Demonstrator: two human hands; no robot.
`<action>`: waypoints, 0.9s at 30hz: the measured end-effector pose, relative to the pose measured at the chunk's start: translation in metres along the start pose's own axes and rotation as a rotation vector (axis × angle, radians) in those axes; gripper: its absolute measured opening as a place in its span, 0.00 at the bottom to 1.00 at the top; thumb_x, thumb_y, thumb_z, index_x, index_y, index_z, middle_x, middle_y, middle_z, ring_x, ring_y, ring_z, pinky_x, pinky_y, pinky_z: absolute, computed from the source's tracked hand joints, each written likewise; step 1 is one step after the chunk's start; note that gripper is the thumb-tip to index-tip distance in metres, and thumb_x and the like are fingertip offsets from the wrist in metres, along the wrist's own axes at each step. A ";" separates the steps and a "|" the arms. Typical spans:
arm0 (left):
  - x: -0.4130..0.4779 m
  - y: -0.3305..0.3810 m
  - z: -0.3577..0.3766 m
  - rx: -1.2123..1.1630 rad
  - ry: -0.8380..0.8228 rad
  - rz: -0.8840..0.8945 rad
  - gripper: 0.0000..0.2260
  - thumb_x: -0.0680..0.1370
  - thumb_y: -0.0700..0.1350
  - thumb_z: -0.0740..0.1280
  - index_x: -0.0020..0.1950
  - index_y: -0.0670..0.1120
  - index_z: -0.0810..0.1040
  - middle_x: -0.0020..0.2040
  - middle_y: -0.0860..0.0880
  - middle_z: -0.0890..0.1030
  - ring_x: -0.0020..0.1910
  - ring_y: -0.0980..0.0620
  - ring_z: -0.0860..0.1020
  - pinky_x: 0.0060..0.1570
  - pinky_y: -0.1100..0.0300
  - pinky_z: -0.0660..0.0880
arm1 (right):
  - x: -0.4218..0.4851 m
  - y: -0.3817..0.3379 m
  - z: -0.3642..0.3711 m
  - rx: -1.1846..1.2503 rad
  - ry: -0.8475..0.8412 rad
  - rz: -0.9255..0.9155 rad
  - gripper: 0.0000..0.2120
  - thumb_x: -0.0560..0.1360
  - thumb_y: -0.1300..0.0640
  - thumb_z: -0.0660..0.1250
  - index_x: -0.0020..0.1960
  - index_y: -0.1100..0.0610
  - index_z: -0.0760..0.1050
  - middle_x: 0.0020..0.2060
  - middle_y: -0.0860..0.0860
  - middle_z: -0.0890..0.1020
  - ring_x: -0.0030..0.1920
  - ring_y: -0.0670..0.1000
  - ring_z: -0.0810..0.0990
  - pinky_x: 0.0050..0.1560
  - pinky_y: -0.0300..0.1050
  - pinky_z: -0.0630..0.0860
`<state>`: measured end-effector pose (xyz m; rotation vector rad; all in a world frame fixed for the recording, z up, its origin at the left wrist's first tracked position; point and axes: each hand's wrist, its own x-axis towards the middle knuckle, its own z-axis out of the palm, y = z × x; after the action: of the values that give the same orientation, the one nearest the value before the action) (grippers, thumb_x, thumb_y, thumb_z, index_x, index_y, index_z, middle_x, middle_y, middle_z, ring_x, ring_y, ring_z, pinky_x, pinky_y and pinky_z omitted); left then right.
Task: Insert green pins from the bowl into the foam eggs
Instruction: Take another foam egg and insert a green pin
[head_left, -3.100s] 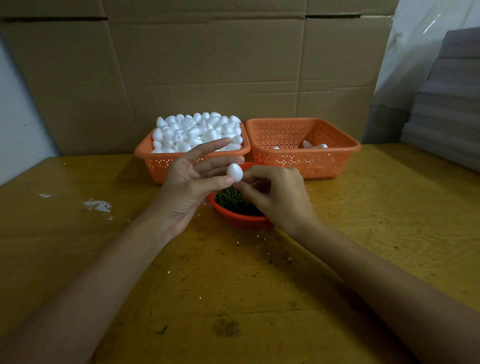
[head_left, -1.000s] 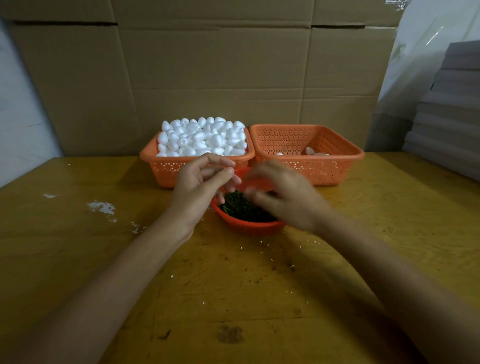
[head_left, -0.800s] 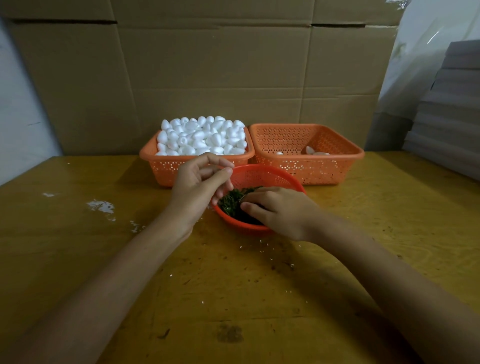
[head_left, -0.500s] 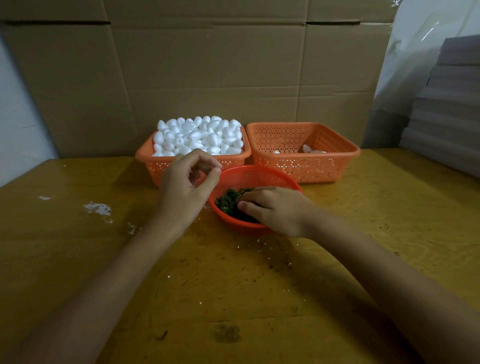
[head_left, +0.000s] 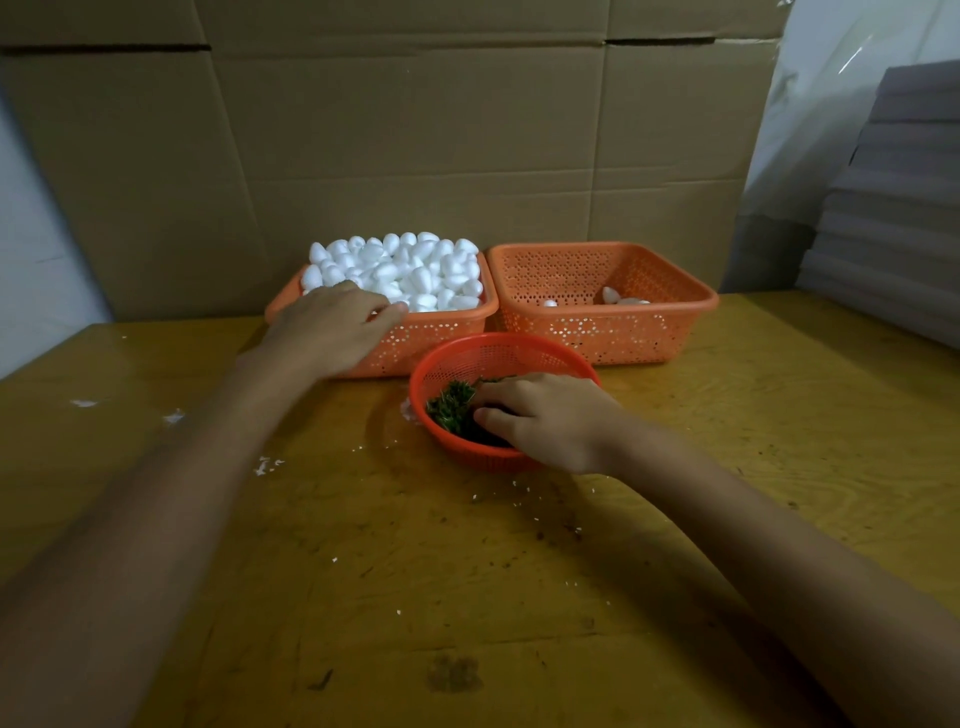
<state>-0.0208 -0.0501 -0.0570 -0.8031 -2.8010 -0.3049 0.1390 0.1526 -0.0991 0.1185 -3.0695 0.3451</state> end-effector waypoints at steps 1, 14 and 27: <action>0.005 0.000 -0.002 -0.010 -0.036 -0.017 0.24 0.86 0.64 0.51 0.62 0.56 0.83 0.68 0.43 0.79 0.65 0.41 0.73 0.56 0.49 0.68 | 0.000 0.000 0.000 0.001 0.000 0.001 0.19 0.85 0.41 0.54 0.71 0.43 0.74 0.69 0.48 0.79 0.70 0.55 0.75 0.66 0.61 0.73; 0.035 0.009 -0.015 0.110 -0.149 -0.052 0.24 0.87 0.59 0.56 0.79 0.50 0.71 0.82 0.42 0.65 0.80 0.37 0.62 0.73 0.41 0.63 | 0.000 0.000 0.001 -0.001 0.013 -0.003 0.19 0.85 0.41 0.54 0.69 0.43 0.75 0.69 0.48 0.79 0.68 0.55 0.76 0.65 0.61 0.73; 0.038 0.014 -0.021 0.065 -0.221 -0.050 0.26 0.88 0.52 0.58 0.75 0.32 0.68 0.77 0.29 0.67 0.77 0.31 0.64 0.74 0.40 0.61 | -0.001 -0.001 0.001 -0.019 0.008 0.000 0.18 0.85 0.42 0.54 0.69 0.44 0.75 0.68 0.48 0.79 0.68 0.55 0.75 0.65 0.59 0.73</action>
<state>-0.0415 -0.0252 -0.0251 -0.7971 -3.0221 -0.1399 0.1402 0.1514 -0.1000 0.1164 -3.0637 0.3151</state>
